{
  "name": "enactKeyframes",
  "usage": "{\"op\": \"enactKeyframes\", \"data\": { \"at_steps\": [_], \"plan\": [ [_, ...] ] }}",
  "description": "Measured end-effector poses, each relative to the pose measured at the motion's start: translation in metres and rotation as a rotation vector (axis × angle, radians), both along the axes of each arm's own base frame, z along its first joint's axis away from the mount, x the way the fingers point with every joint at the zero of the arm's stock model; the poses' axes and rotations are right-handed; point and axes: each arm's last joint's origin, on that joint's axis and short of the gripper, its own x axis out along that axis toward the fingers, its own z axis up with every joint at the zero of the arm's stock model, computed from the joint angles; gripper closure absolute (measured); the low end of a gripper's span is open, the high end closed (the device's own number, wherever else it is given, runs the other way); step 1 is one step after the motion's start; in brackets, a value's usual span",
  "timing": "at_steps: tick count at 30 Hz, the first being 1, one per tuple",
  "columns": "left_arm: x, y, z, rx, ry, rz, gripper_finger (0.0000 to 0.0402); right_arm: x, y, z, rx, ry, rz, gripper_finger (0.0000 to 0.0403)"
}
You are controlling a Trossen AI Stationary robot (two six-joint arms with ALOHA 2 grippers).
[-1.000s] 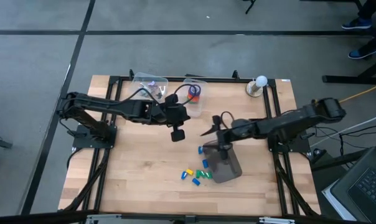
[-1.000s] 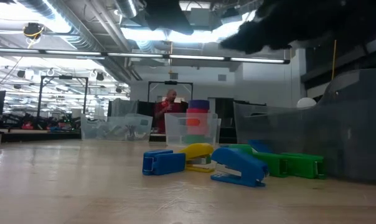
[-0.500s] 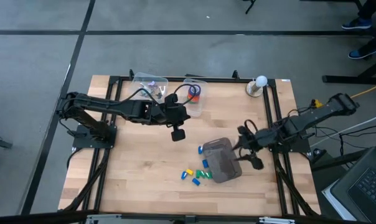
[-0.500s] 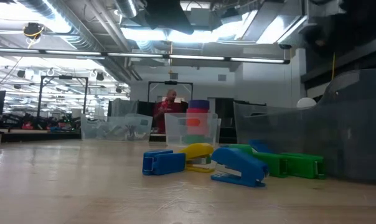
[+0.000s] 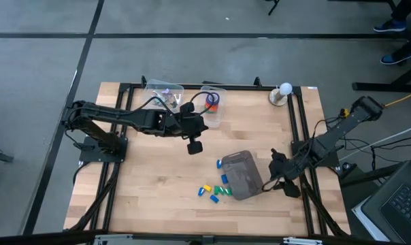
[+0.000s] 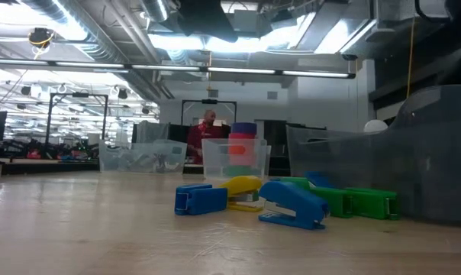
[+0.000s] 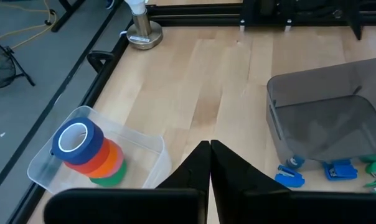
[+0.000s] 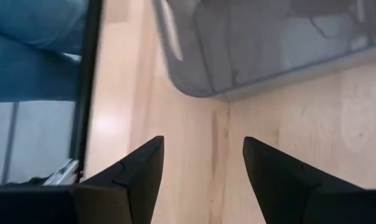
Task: Pick and place Stapler, Stapler remover, tape
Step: Move the black bin to the center of the table
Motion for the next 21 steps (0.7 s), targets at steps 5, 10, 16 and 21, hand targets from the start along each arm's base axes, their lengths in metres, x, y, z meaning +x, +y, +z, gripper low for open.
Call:
{"op": "enactKeyframes", "data": {
  "at_steps": [5,10,16,21],
  "plan": [
    [0.000,0.000,0.000,0.018,0.008,-0.014,0.0399,0.001,0.008,-0.022,-0.012,0.058,-0.078,0.0178],
    [0.000,0.000,0.000,0.020,0.010,-0.015,0.0398,0.006,0.016,-0.042,0.019,0.078,-0.123,0.0178],
    [0.000,0.000,0.000,0.032,0.019,-0.031,0.0394,0.017,0.025,-0.054,0.018,0.050,-0.094,0.0178],
    [0.000,0.000,0.000,0.037,0.021,-0.035,0.0398,0.028,0.027,-0.066,-0.067,-0.015,-0.119,0.0178]
  ]
}}
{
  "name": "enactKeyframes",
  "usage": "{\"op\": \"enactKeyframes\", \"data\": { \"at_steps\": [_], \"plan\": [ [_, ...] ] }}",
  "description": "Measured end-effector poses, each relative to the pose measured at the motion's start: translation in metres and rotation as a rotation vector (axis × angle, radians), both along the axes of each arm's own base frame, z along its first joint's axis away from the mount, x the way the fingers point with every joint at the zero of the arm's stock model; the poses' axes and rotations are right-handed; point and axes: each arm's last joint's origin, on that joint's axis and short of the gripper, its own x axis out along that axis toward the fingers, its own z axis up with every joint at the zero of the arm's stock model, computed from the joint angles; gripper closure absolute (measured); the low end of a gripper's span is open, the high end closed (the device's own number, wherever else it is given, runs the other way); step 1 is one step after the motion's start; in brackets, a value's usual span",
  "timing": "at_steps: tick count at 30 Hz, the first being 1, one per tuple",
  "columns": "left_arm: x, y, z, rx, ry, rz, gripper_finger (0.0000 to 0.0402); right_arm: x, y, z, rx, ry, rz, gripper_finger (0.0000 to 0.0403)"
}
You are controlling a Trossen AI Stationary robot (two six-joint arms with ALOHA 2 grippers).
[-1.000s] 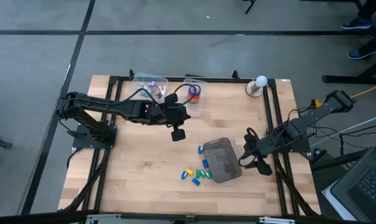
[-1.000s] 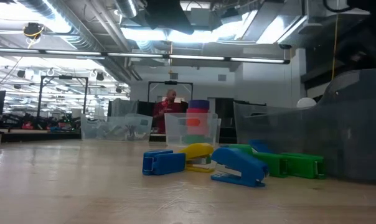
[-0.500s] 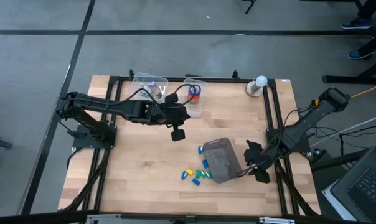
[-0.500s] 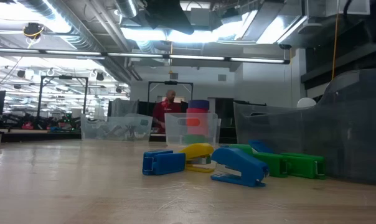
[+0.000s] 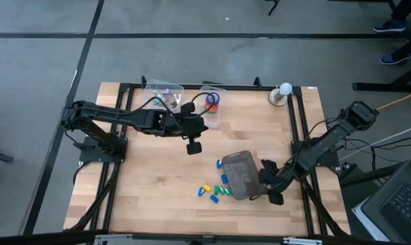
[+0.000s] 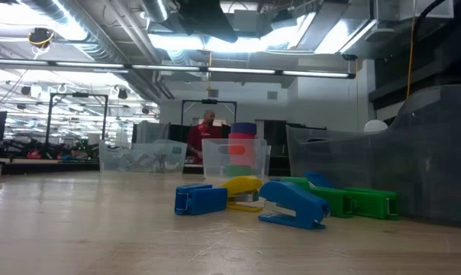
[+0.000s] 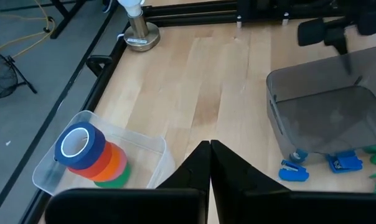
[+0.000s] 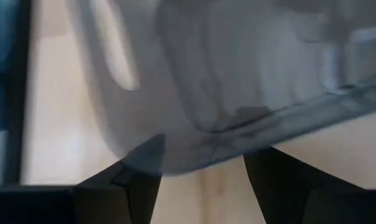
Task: Pick and place Stapler, Stapler remover, tape
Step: Move the black bin to the center of the table
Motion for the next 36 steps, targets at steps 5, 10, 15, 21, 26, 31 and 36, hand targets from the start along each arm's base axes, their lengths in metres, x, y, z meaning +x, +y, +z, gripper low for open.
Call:
{"op": "enactKeyframes", "data": {
  "at_steps": [5,10,15,21,26,31,36],
  "plan": [
    [0.000,0.000,0.000,-0.001,0.001,-0.001,0.0399,0.012,-0.012,-0.012,-0.111,-0.004,-0.116,0.0178],
    [0.000,0.000,0.000,-0.001,0.001,-0.001,0.0396,0.029,-0.030,-0.017,-0.202,-0.053,-0.156,0.0178],
    [0.000,0.000,0.000,-0.001,0.001,-0.002,0.0399,0.050,-0.054,-0.013,-0.252,-0.154,-0.201,0.0178],
    [0.000,0.000,0.000,-0.001,0.001,-0.001,0.0395,0.073,-0.089,-0.003,-0.268,-0.293,-0.308,0.0178],
    [0.000,0.000,0.000,-0.001,0.001,0.000,0.0395,0.088,-0.113,0.010,-0.270,-0.390,-0.382,0.0178],
    [-0.002,-0.001,-0.003,-0.014,0.037,-0.025,0.0399,0.105,-0.117,0.032,-0.187,-0.454,-0.264,0.0178],
    [-0.008,-0.008,-0.013,-0.137,0.176,-0.266,0.0398,0.119,-0.112,0.057,-0.124,-0.520,-0.149,0.0178]
  ]
}}
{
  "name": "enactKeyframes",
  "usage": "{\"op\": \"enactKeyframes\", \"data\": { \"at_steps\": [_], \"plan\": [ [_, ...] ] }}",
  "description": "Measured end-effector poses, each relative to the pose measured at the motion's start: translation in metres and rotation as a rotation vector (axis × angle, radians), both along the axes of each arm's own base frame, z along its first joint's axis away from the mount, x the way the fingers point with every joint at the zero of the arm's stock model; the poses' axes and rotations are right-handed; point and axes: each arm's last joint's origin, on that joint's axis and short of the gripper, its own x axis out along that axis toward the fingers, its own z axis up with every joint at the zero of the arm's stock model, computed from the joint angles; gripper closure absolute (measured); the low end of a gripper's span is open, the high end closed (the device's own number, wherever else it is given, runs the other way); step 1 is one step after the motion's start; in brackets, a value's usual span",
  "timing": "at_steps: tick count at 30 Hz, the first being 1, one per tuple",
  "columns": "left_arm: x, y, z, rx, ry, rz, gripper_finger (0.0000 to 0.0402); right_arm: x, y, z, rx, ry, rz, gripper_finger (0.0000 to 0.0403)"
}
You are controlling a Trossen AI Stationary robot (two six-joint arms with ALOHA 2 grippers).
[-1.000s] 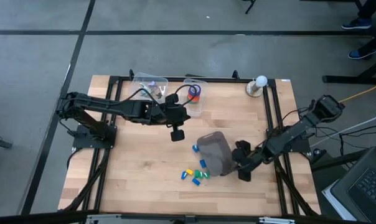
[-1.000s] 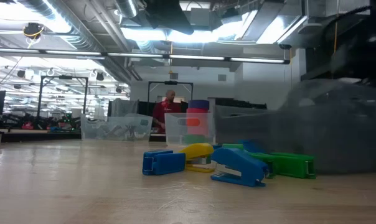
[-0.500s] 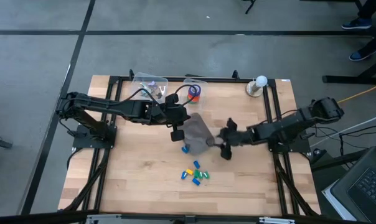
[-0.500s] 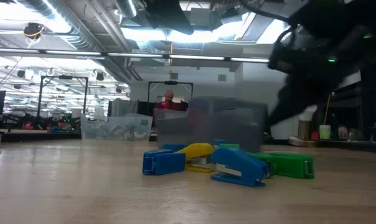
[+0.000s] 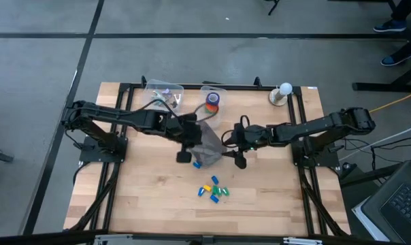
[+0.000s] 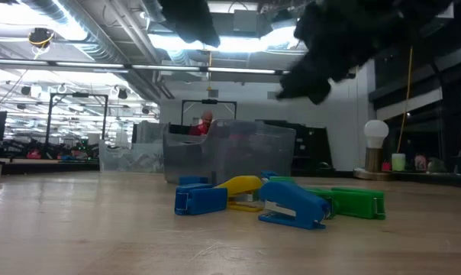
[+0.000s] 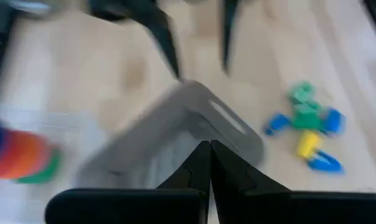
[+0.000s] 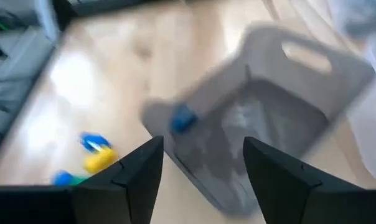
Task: Pick and place Stapler, Stapler remover, tape
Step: Move the black bin to the center of the table
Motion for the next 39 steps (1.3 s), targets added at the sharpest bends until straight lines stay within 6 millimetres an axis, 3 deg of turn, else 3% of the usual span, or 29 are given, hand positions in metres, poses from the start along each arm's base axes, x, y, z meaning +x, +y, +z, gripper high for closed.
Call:
{"op": "enactKeyframes", "data": {
  "at_steps": [5,8,15,23,31,39],
  "plan": [
    [0.001,-0.010,-0.017,0.026,0.120,-0.089,0.0399,0.013,0.004,0.036,0.074,-0.110,0.080,0.0178],
    [0.006,-0.017,-0.032,0.051,0.200,-0.142,0.0398,0.008,0.007,0.053,0.071,-0.167,0.192,0.0178],
    [0.014,-0.033,-0.058,0.092,0.304,-0.227,0.0399,-0.038,0.005,0.062,0.129,-0.083,0.160,0.0178],
    [0.002,-0.055,-0.072,0.027,0.396,-0.351,0.0399,-0.092,0.020,0.078,0.199,-0.223,0.149,0.0178],
    [0.000,-0.066,-0.089,0.168,0.354,-0.356,0.0399,-0.124,0.038,0.073,0.210,-0.307,0.074,0.0178],
    [0.016,-0.051,-0.083,0.217,0.211,-0.270,0.0399,-0.110,0.063,0.025,0.251,-0.040,0.107,0.0178]
  ]
}}
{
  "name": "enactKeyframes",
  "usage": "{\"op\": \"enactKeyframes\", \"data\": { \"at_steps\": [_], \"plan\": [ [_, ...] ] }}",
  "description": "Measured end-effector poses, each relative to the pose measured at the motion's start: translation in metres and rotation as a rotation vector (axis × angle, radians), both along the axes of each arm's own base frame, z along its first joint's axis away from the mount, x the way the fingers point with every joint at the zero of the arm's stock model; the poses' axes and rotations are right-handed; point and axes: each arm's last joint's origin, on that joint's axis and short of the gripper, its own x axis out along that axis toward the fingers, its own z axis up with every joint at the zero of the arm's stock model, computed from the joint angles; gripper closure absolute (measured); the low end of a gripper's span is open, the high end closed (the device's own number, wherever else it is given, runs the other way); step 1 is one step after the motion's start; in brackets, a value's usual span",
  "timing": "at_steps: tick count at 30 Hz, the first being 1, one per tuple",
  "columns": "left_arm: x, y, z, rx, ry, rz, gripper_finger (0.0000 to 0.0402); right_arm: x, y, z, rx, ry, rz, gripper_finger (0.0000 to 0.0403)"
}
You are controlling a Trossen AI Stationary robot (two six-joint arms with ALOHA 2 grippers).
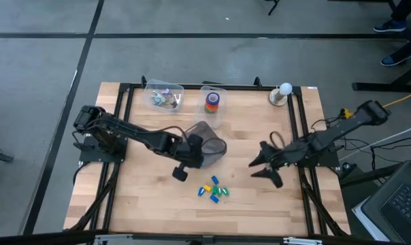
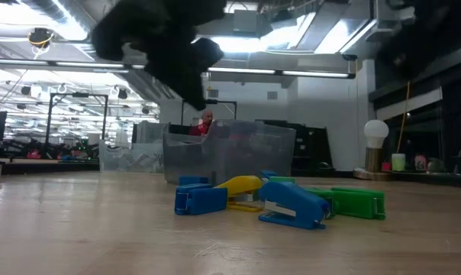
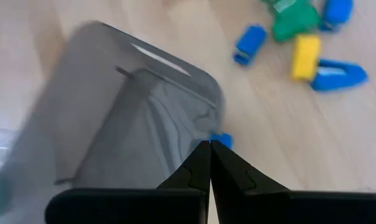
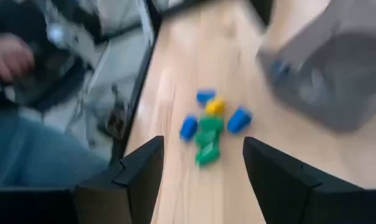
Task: Pick and place Stapler, Stapler remover, tape
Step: Move the black bin to the center of the table
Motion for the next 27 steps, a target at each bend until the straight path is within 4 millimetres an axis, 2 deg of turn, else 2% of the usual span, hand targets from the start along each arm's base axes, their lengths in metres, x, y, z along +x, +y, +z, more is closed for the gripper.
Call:
{"op": "enactKeyframes", "data": {
  "at_steps": [6,10,19,27],
  "plan": [
    [0.006,0.024,0.003,0.031,-0.049,0.115,0.0399,0.022,0.016,-0.037,-0.110,0.145,0.145,0.0178],
    [0.009,0.032,0.011,0.014,-0.089,0.214,0.0400,0.036,0.024,-0.060,-0.208,0.165,0.235,0.0178],
    [0.009,0.029,0.020,-0.059,-0.108,0.331,0.0400,0.065,0.040,-0.093,-0.406,0.067,0.397,0.0178],
    [0.006,0.023,0.018,-0.070,-0.079,0.347,0.0398,0.087,0.052,-0.119,-0.480,0.127,0.452,0.0178]
  ]
}}
